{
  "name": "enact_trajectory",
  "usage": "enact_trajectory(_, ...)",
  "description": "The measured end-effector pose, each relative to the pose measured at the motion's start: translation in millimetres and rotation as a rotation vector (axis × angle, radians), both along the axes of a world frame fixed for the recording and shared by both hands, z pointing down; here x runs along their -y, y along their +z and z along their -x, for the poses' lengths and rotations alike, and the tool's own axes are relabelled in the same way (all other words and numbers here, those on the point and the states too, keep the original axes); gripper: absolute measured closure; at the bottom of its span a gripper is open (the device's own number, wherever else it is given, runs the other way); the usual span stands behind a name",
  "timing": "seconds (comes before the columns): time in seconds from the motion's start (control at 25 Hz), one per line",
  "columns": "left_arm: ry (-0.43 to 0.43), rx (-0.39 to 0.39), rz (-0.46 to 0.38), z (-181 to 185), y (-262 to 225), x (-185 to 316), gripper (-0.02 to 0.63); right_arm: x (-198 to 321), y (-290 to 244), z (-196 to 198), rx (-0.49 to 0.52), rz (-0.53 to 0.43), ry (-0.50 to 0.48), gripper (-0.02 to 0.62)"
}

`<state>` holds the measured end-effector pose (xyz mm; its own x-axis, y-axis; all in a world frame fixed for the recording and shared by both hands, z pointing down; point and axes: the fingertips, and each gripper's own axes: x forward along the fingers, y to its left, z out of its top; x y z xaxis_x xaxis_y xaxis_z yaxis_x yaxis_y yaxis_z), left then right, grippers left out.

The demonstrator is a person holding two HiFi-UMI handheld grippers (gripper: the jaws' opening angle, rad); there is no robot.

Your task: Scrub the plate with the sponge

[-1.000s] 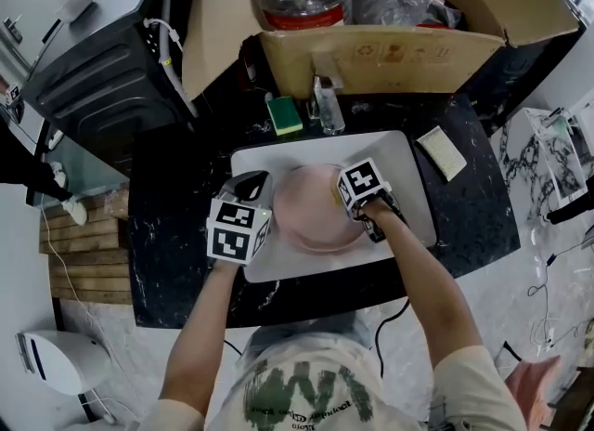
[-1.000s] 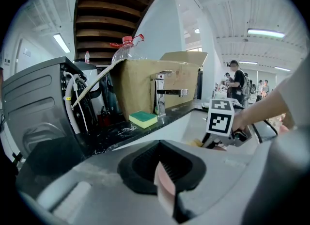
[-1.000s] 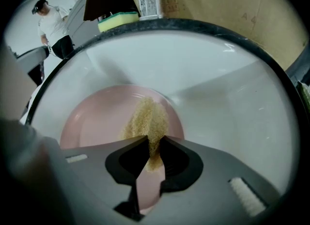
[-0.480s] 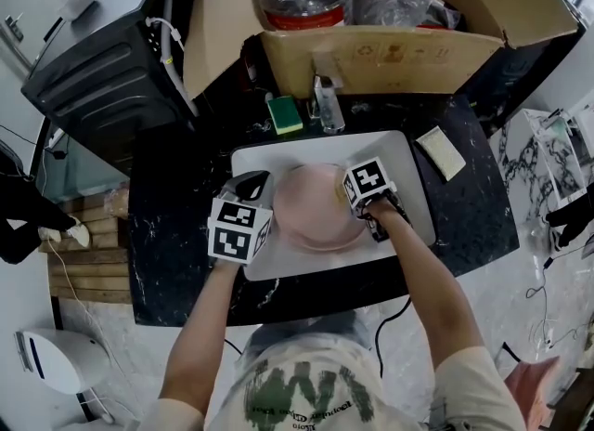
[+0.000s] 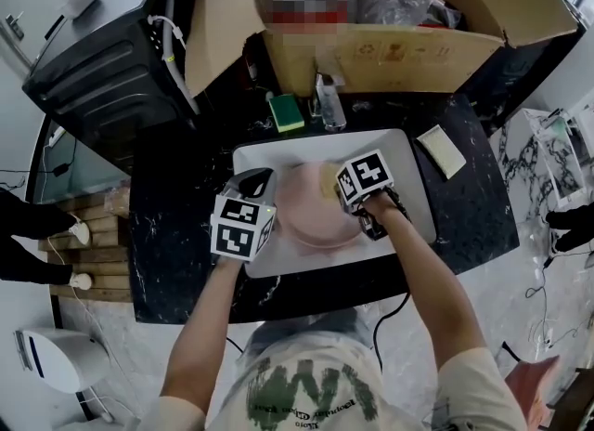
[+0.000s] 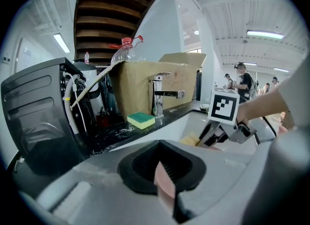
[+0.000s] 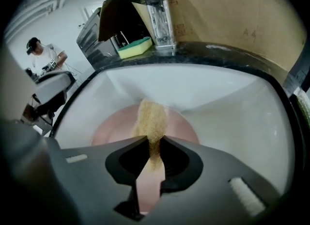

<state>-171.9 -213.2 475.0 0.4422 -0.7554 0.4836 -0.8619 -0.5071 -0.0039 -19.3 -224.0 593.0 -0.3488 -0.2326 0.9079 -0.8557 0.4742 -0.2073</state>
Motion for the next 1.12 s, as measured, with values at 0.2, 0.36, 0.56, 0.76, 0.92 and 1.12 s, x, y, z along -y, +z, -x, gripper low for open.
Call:
enact_trajectory(0.2,-0.006,-0.001,0.001,3.1,-0.4,-0.5,0.601,-9.4,-10.2,29.0,0.08,0.036,-0.046,0.532)
enact_trajectory(0.36,-0.01,-0.002,0.001,4.8,-0.6,-1.2,0.601,-17.6,-15.4,48.2,0.119,0.063,-0.091,0.532)
enact_trajectory(0.56,-0.014,-0.002,0.003,8.4,0.2,-1.8,0.601,-31.7,-13.6,68.3,0.159,0.124,-0.129,0.532)
enact_trajectory(0.76,-0.015,-0.004,0.004,9.1,0.2,-1.4,0.601,-50.0,-3.9,82.4,0.172,0.202,-0.183,0.532)
enact_trajectory(0.92,-0.015,-0.003,0.006,8.9,0.8,-1.7,0.601,-63.2,6.2,88.2,0.197,0.28,-0.185,0.532)
enact_trajectory(1.12,-0.016,-0.003,0.006,9.4,1.3,-0.8,0.601,-74.7,19.9,86.7,0.184,0.342,-0.184,0.532)
